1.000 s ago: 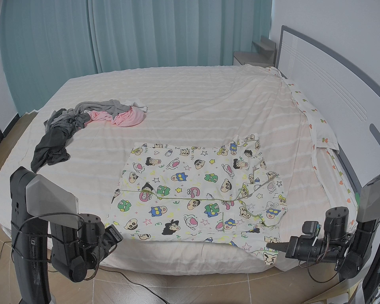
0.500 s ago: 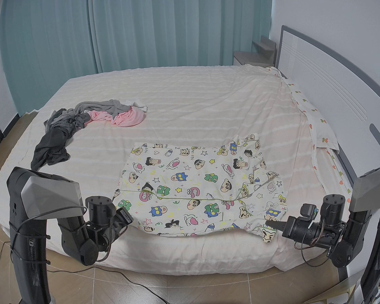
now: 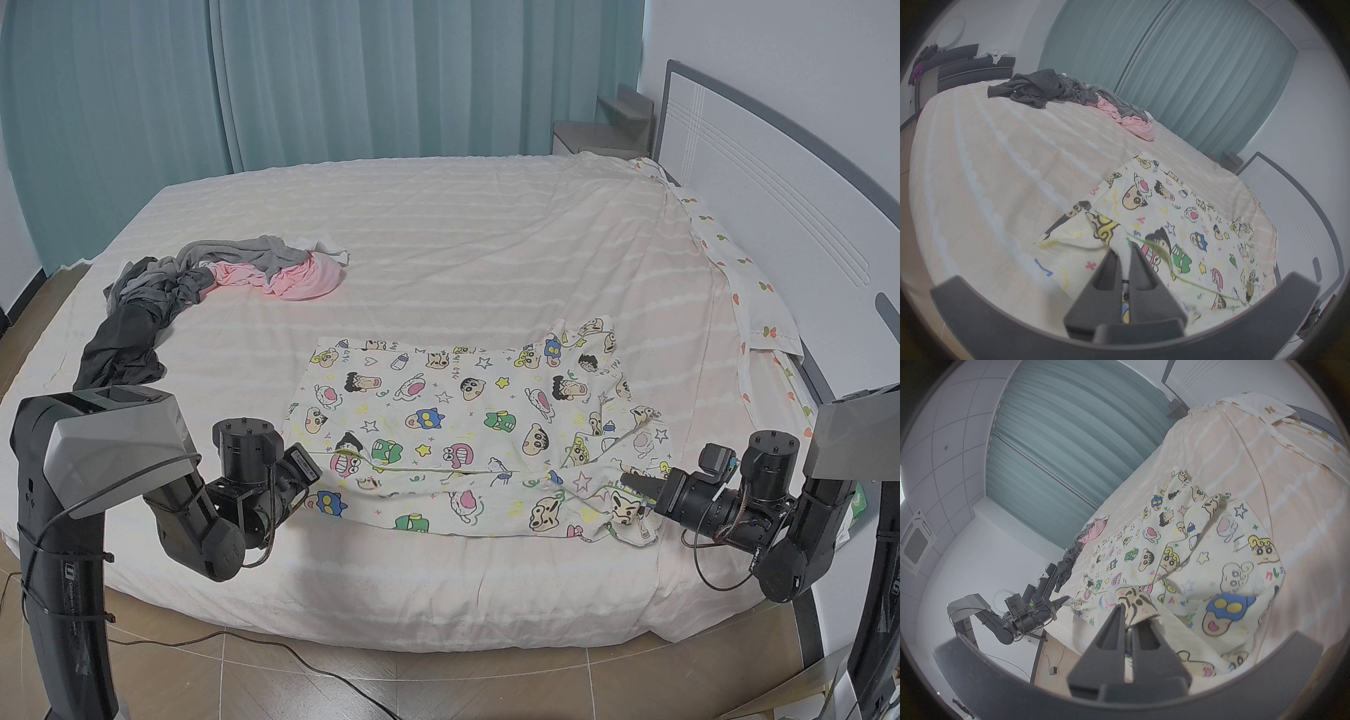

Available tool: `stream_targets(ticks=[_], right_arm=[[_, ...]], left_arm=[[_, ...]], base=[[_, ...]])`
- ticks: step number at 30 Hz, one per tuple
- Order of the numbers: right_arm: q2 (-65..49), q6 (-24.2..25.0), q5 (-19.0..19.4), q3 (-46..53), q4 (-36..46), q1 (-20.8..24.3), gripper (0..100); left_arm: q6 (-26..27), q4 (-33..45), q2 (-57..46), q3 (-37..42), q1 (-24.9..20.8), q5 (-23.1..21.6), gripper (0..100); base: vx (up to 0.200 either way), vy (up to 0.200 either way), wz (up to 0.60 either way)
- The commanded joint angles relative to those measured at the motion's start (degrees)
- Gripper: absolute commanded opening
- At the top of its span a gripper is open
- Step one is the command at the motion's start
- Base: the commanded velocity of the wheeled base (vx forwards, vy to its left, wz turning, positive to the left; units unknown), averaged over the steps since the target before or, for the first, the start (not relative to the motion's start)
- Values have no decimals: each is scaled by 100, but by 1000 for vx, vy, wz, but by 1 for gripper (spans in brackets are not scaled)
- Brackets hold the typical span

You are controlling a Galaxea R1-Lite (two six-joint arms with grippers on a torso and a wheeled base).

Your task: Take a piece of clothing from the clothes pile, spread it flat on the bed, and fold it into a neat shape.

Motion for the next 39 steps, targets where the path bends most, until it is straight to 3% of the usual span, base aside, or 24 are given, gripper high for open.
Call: stream_targets(ticks=[1, 24, 25, 27, 28, 39], right_arm=[[331, 1, -10, -217, -41, -115, 0], [859, 1, -10, -982, -58, -370, 0], [859, 1, -10, -982, -58, -370, 0], [911, 1, -1, -1070, -41, -370, 0], [947, 1, -1, -1113, -41, -370, 100], [771, 9, -19, -1166, -67, -651, 100]], left_arm=[[-23, 20, 226, -219, 73, 41, 0], [-163, 293, 719, -1186, 117, 85, 0], [-163, 293, 719, -1186, 117, 85, 100], [-172, 389, 762, -1326, 117, 85, 100], [-172, 398, 771, -1361, 125, 93, 100], [-163, 381, 806, -1634, 143, 630, 100]], base=[[0, 0, 0], [0, 0, 0], [0, 0, 0], [0, 0, 0], [0, 0, 0], [0, 0, 0]])
